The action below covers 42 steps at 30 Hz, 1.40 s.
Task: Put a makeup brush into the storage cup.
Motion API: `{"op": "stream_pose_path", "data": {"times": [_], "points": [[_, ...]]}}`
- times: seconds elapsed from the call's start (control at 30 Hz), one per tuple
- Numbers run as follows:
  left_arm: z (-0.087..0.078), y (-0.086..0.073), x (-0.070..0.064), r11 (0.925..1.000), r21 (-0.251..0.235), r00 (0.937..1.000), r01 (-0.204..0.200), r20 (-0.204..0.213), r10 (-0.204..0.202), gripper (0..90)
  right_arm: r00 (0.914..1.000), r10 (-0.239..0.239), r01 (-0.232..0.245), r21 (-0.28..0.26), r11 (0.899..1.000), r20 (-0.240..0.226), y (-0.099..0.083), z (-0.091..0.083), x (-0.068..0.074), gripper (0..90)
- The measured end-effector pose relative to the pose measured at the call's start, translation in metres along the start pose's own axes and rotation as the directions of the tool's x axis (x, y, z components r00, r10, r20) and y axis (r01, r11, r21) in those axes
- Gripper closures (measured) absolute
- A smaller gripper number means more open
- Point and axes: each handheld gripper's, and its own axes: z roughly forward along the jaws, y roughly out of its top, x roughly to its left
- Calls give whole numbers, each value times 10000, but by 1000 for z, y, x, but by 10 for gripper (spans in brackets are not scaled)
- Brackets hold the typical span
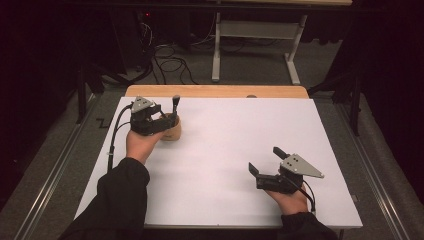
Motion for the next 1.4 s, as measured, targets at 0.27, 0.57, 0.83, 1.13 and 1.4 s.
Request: {"op": "stream_pose_path", "data": {"times": [0.27,0.57,0.83,1.13,1.4], "points": [[-2,-7,4,9998,21,9998,174,-42,-174,297,10000,-36,36,8,10000,0,0,0,0,20],[-6,-15,4,9999,62,9999,145,-25,-145,270,10000,-12,12,25,10000,-14,0,0,1,20],[-13,-20,3,9997,85,9997,235,8,-235,228,10000,-15,15,36,10000,16,0,0,0,20],[-19,-25,1,9994,127,9995,312,8,-312,152,10000,-11,11,40,10000,31,0,0,0,20],[-27,-28,-4,9996,87,9996,250,121,-251,100,10000,-16,16,39,10000,46,0,0,0,20]]}}
